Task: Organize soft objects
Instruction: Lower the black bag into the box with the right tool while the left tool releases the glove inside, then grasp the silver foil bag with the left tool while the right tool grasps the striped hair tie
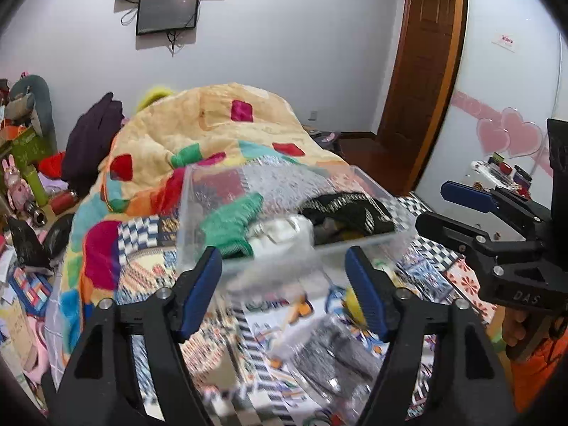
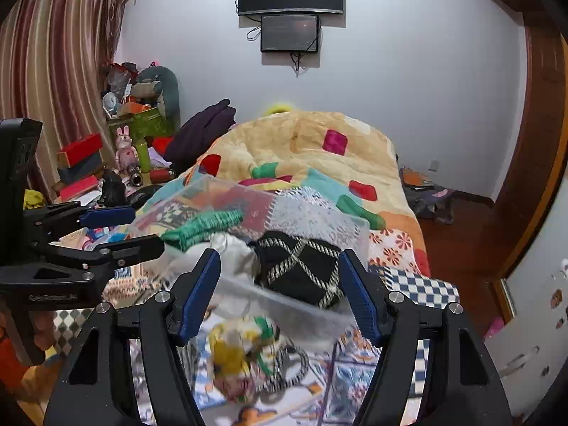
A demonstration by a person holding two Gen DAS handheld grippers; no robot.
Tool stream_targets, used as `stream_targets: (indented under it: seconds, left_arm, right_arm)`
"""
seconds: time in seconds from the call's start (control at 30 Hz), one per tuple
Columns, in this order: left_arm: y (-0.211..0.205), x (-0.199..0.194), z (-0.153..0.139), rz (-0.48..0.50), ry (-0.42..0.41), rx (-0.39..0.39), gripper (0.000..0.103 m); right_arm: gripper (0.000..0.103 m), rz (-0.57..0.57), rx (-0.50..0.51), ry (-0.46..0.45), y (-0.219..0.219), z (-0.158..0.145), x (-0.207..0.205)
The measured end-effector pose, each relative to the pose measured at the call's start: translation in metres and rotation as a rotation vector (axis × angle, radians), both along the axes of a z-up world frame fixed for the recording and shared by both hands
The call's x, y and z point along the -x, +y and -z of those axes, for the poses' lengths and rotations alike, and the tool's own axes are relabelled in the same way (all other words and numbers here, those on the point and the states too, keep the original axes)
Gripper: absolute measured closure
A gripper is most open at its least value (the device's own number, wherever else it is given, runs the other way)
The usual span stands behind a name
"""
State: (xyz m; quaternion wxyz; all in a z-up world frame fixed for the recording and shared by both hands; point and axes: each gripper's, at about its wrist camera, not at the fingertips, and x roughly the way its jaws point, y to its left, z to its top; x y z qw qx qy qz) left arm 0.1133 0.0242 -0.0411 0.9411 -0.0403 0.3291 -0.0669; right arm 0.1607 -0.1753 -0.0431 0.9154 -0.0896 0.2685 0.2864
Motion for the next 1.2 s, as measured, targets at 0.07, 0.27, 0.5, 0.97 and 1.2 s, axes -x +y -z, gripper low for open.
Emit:
stream_targets:
  seconds: [0.07, 0.27, 0.5, 0.97, 1.2]
  left_arm:
    - [-0.004, 0.004, 0.009, 0.005, 0.026, 0.005, 0.03]
    - [-0.011, 0.007, 0.036, 0.011, 0.113, 0.035, 0.03]
    - [-0.028, 0.014, 0.054, 0.041, 0.16, 0.001, 0.03]
    - [-0.027, 0.022, 0.071, 0.025, 0.174, 0.004, 0.033]
    - [-0.025, 0.03, 0.071, 0.05, 0.154, 0.03, 0.06]
  right_arm:
    - [0.038, 0.008, 0.007, 0.009, -0.005, 0.005, 0.002]
    - [0.038, 0.048, -0.005, 0.095, -0.015, 0.03, 0.001]
    - [0.038, 0.08, 0.008, 0.185, -0.024, 0.059, 0.001]
    - [0.077, 0.111, -0.004, 0.356, -0.042, 0.095, -0.005]
    - [0.095, 0.118, -0.042, 0.294, -0.059, 0.085, 0.009]
